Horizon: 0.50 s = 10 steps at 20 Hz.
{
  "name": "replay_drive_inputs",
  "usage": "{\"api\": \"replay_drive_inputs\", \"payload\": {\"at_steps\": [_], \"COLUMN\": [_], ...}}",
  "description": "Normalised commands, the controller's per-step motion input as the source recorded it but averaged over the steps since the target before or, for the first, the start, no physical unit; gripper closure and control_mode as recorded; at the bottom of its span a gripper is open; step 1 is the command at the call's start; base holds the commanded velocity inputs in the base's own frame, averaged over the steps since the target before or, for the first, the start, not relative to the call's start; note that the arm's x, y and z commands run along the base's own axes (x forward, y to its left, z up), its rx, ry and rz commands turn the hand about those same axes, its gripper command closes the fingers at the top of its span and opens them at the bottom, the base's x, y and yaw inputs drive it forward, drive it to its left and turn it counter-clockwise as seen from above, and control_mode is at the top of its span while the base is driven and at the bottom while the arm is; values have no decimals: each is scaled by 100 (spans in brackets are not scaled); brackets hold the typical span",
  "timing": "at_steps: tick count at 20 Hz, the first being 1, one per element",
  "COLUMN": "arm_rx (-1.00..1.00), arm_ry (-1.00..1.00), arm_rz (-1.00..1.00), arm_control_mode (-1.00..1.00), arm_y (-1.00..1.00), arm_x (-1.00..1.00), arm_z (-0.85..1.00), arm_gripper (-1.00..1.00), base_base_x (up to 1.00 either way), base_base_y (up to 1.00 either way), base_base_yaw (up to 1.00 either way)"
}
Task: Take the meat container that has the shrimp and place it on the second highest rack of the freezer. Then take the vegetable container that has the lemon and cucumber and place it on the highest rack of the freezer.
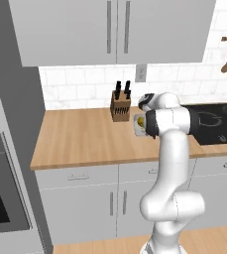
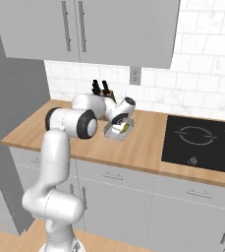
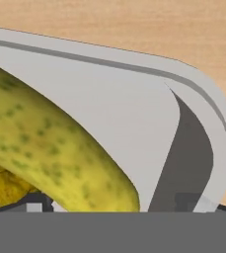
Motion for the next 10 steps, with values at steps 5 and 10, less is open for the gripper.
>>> {"api": "replay_drive_inputs", "payload": {"at_steps": [5,10], "arm_rx": [0,-5], "arm_ry": [5,0], "arm_rz": [3,12], "arm_control_mode": [-100,-100], "arm_y": [3,0], "arm_x": [4,-42], "arm_z": [-43,-14], "arm_gripper": [100,100], "base_base_x": [0,0], "base_base_y": [0,0], "base_base_yaw": [0,0]}}
